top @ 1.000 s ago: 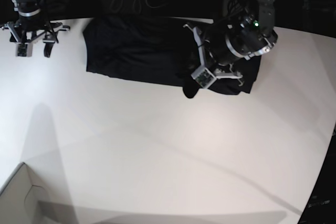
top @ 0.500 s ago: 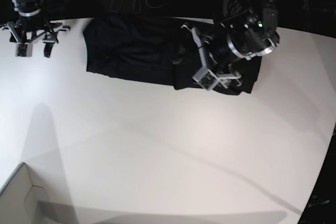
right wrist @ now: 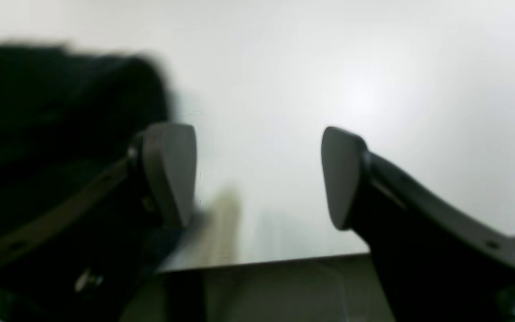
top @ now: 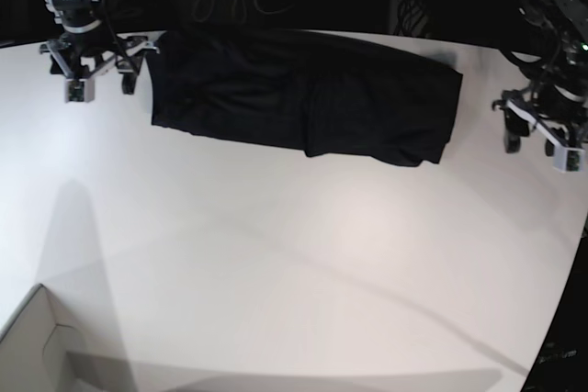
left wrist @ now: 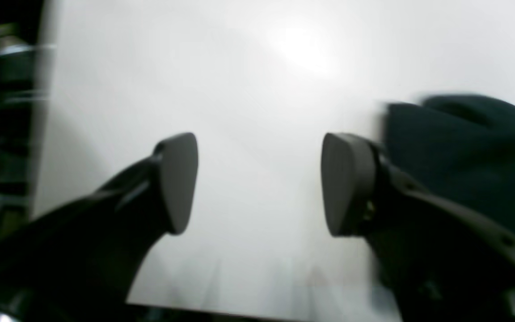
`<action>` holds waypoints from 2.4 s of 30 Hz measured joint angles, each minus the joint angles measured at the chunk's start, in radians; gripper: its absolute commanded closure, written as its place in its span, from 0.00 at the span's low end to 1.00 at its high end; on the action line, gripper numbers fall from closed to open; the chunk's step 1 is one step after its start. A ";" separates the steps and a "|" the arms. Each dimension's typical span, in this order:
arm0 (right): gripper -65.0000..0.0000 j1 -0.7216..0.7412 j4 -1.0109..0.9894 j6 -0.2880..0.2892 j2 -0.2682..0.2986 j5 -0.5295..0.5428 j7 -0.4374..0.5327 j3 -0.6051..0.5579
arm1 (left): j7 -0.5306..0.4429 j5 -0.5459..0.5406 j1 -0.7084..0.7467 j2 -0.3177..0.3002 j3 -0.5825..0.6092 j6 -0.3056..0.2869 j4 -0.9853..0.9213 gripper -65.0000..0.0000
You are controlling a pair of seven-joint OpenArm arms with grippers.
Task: Layout the t-shirt on the table in an organized manner, then fold the t-shirt properly
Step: 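Fold the shirt end held by the left gripper toward the right gripper, then push the shirt end near the right gripper inward to square the bundle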
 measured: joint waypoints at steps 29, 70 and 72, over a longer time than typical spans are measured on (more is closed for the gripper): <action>0.31 0.127 -0.118 -0.003 0.002 0.192 -0.190 -0.023 | 0.006 -0.001 0.011 -0.040 -0.072 -0.003 -0.153 0.35; 0.31 0.107 -0.193 -0.124 0.024 0.207 -0.157 -0.084 | 0.006 0.000 -0.002 -0.039 -0.071 -0.003 -0.154 0.35; 0.31 0.107 -0.193 -0.124 0.025 0.207 -0.157 -0.084 | 0.006 0.000 -0.007 -0.040 -0.071 -0.003 -0.154 0.35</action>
